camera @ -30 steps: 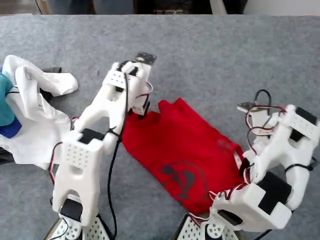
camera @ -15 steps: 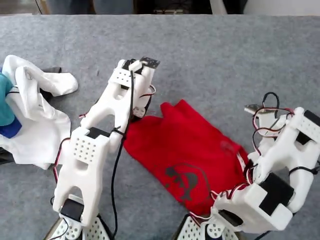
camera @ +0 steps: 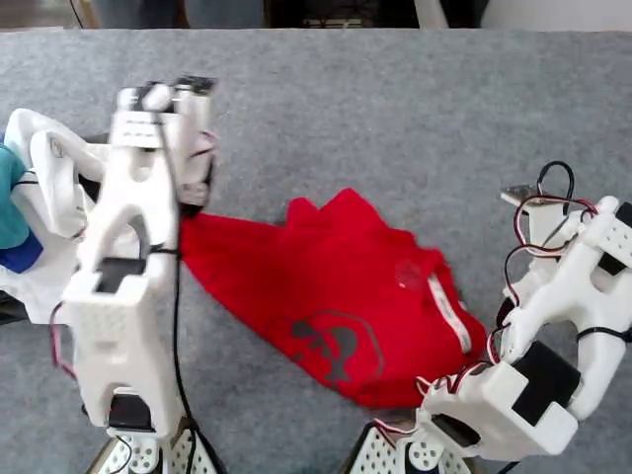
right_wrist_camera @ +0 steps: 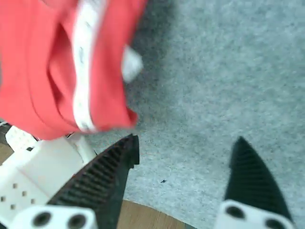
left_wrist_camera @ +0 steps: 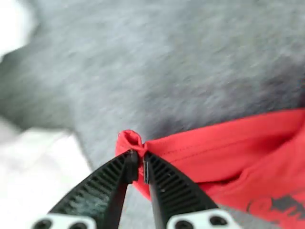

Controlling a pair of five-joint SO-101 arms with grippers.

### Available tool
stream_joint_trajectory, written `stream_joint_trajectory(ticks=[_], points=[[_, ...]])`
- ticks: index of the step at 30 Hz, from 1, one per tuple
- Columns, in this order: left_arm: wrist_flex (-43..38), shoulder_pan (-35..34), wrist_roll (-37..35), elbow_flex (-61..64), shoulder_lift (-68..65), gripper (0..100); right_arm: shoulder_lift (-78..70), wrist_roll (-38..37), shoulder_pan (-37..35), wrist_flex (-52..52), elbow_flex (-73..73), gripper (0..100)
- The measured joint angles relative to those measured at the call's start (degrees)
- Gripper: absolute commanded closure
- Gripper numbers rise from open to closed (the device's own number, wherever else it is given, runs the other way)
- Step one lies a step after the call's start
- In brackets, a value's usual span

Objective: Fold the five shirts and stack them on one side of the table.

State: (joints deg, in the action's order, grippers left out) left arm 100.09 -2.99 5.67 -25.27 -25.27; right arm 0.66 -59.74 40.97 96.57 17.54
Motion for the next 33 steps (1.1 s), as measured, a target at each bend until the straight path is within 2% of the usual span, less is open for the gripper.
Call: stream_joint_trajectory(ticks=[8,15,17,23,26,29,33], points=[[-1.9,-8.9,8.2,28.5,25.0,97,0.0,11.3,-10.7,0.0,-5.5,95.3],[-2.2,-19.3,13.9,43.9,48.2,97,0.0,21.7,-26.5,0.0,-10.1,96.2],[-1.6,-21.6,14.9,46.7,52.9,97,0.0,23.6,-31.7,0.0,-10.7,93.8],[-0.7,-24.4,16.0,51.2,58.9,97,-3.9,30.9,-45.8,-1.7,-13.4,73.7],[-0.5,-24.5,16.0,51.8,59.1,97,-9.5,34.7,-49.8,-3.7,-17.3,71.7],[-0.6,-24.5,16.0,51.8,59.1,97,-16.5,35.7,-54.5,-3.3,-22.7,77.7],[-0.7,-24.5,16.0,51.8,59.1,97,-25.1,35.8,-59.6,-1.3,-29.7,95.9]])
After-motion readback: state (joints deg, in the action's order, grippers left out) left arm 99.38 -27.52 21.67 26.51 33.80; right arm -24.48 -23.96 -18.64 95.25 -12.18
